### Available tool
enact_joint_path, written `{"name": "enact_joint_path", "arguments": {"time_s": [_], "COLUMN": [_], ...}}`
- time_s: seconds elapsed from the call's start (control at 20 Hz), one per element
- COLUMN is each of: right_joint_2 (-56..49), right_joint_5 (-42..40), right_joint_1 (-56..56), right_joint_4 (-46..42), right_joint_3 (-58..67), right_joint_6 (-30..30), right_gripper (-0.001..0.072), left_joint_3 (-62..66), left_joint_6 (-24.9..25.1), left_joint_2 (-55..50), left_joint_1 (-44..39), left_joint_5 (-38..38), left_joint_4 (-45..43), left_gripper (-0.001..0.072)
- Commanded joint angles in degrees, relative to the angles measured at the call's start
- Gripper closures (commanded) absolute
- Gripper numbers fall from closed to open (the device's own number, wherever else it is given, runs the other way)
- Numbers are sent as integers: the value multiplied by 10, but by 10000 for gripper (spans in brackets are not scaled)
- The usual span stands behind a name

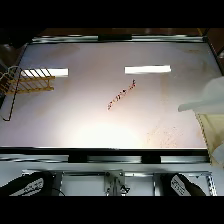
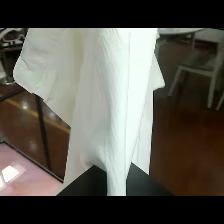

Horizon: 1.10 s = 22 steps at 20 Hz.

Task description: Fold the shirts.

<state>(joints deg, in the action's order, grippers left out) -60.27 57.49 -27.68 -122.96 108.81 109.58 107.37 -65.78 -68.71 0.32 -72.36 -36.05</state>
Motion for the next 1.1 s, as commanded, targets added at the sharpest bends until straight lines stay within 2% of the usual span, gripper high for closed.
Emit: {"name": "enact_joint_path", "arguments": {"time_s": [0.0,0.25,0.85,1.05], "right_joint_2": [0,-9,-69,-79], "right_joint_5": [12,-8,-40,-42], "right_joint_1": [-58,-138,-262,-313], "right_joint_4": [-22,-24,-3,30], "right_joint_3": [2,2,2,2], "right_joint_6": [-24,-31,-18,-12], "right_gripper": [639,639,639,638], "left_joint_3": [0,0,0,0], "left_joint_6": [-1,-24,-25,-46], "left_joint_2": [0,1,6,6], "left_joint_1": [0,0,0,0], "left_joint_5": [-3,-4,-39,-39], "left_joint_4": [0,0,0,0], "left_gripper": [97,96,96,96]}}
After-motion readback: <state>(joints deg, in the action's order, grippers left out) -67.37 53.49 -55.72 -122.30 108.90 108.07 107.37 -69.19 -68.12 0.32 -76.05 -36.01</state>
